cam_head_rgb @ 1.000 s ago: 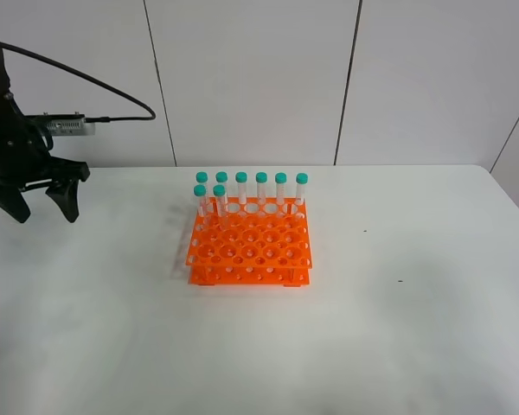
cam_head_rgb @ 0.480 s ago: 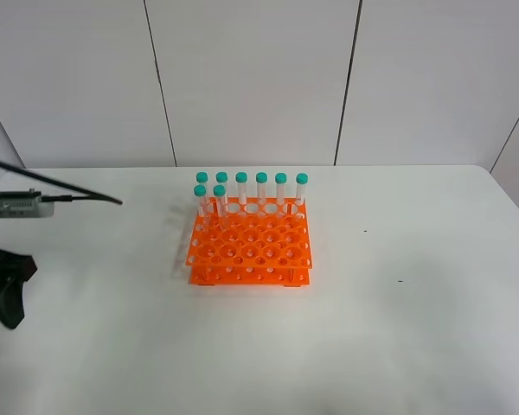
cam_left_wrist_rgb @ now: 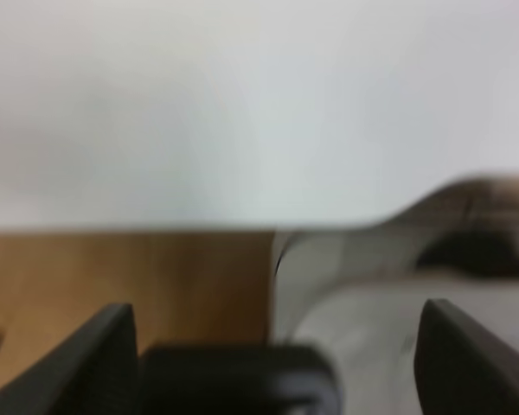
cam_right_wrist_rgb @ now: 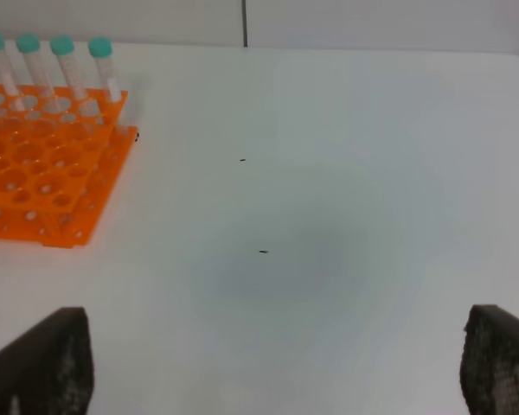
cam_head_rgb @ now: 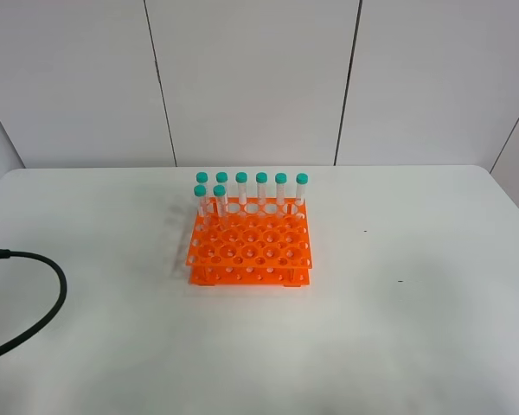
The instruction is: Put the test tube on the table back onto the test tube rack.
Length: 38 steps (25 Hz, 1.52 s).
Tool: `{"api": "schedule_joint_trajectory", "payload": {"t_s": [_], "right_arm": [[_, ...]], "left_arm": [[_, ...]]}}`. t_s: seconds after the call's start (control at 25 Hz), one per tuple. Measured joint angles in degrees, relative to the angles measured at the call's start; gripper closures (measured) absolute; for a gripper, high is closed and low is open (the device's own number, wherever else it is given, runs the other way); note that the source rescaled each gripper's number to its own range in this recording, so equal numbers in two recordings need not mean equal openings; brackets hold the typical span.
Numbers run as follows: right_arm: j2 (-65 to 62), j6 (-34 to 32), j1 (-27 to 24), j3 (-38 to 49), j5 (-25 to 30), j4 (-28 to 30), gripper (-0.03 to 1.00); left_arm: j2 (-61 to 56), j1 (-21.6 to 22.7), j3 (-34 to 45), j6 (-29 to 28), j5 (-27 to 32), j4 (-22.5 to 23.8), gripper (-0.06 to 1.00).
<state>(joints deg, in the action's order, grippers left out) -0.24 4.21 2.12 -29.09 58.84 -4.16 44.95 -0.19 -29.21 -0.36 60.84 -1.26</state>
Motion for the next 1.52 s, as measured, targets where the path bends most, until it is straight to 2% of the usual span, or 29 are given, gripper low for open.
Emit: {"api": "schedule_joint_trajectory", "payload": {"t_s": [0.48, 1.04, 1.52], "right_arm": [[0.00, 0.00, 0.00, 0.00, 0.00, 0.00, 0.05], [0.00, 0.00, 0.00, 0.00, 0.00, 0.00, 0.05], [0.00, 0.00, 0.00, 0.00, 0.00, -0.06, 0.05]], "left_arm": [[-19.63, 0.00, 1.24, 0.97, -0.74, -1.30, 0.00], [-25.07, 0.00, 1.36, 1.06, -0.72, -1.44, 0.00], [-44.95, 0.00, 1.36, 1.09, -0.61, -1.44, 0.00]]}}
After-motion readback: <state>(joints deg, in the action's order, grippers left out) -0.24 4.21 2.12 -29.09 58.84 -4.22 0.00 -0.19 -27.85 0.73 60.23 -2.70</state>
